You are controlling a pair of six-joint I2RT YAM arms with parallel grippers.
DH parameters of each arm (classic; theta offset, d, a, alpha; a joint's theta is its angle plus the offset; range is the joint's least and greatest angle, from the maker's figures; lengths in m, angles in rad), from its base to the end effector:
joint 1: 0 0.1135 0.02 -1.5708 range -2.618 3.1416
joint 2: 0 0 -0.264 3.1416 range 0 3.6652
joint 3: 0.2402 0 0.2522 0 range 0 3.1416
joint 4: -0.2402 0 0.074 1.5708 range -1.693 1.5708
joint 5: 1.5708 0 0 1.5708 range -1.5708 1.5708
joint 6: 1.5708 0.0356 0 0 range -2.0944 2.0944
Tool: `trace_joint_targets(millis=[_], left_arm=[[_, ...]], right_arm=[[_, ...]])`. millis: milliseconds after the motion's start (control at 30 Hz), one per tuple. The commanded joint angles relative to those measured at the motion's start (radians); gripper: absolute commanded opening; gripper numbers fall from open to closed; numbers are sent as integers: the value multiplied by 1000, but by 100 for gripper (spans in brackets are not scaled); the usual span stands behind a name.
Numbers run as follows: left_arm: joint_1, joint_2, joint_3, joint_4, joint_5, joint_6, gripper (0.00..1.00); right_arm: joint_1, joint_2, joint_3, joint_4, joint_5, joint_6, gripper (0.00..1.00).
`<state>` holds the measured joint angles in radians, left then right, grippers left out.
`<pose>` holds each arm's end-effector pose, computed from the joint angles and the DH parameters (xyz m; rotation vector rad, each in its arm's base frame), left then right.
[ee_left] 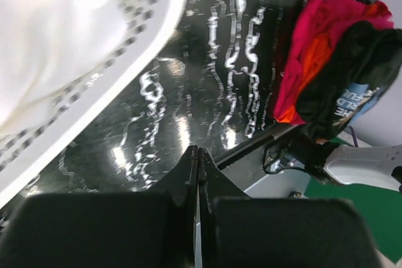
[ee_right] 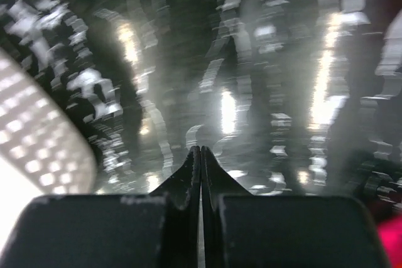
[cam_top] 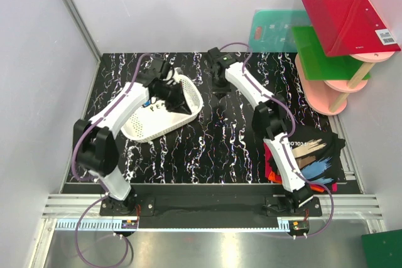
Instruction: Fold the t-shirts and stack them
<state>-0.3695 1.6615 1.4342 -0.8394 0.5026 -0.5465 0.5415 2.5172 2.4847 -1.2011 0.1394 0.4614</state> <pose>0.3173 -0.1413 0.2876 -0.0621 2.7617 -0.9486 0.4457 0.2623 0.2167 -0.0783 2.7784 0.0572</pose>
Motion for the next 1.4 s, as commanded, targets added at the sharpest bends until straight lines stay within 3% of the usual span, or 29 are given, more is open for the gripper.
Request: trace_joint_targets(millis=[0, 333, 400, 633, 900, 1233, 1367], left_arm=[[-71, 141, 147, 42, 129, -4, 0], [-158, 713, 748, 46, 224, -165, 0], [-160, 777, 775, 43, 215, -200, 0], [-86, 695, 570, 40, 13, -236, 0], [105, 570, 404, 39, -91, -211, 0], [309, 561, 370, 25, -128, -172, 0], [403, 586, 414, 23, -112, -147, 0]], right_arm=[[-37, -187, -23, 6, 162, -33, 0], [-95, -325, -82, -74, 187, -17, 0], [-95, -366, -131, -86, 164, -4, 0], [-95, -547, -462, 18, 34, 51, 0], [-89, -742, -769, 98, -136, 53, 0], [-37, -830, -906, 104, -423, 8, 0], [-17, -860, -946, 91, -455, 11, 0]])
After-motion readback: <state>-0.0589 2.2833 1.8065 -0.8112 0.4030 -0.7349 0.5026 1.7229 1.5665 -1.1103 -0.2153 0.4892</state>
